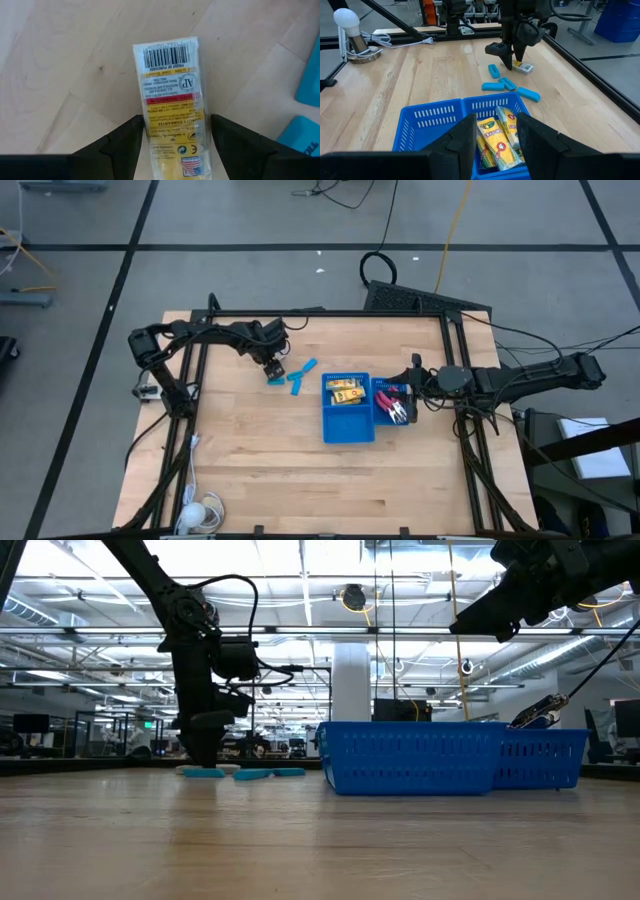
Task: Pick & Place School Supplies
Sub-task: Put the crayon box into the top horizontal blue bin
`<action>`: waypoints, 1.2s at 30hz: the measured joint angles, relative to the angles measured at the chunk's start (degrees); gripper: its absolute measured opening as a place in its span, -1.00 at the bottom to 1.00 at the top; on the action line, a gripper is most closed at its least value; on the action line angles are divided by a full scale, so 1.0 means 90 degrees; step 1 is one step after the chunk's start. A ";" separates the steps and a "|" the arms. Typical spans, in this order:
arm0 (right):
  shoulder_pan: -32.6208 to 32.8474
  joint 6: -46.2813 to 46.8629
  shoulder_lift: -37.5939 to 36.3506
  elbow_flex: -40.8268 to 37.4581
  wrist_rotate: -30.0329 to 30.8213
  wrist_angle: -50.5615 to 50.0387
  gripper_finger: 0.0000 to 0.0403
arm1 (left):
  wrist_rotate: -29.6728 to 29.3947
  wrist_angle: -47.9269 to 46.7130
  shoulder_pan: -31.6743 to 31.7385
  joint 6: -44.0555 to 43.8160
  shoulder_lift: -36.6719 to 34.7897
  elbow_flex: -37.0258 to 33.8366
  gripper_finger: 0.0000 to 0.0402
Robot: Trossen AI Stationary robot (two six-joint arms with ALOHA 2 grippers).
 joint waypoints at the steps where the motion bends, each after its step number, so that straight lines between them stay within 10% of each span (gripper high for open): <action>1: 0.0000 -0.0001 0.0000 -0.0002 0.0000 0.0000 -0.34 | 0.0005 0.0000 0.0000 -0.0008 0.0000 -0.0001 0.20; 13: -0.0002 0.0046 0.0000 0.0000 0.0001 0.0000 -0.34 | 0.0002 -0.0011 -0.0007 -0.0037 -0.0052 -0.0004 -0.23; 30: 0.0000 0.0046 0.0002 0.0000 0.0001 0.0024 -0.34 | 0.0713 0.0548 -0.1374 -0.0900 -0.1775 0.0101 -0.13; 36: -0.0002 0.0045 0.0001 -0.0002 0.0002 0.0085 -0.34 | -0.0115 0.0504 -0.2288 -0.0593 -0.1283 0.0923 -0.13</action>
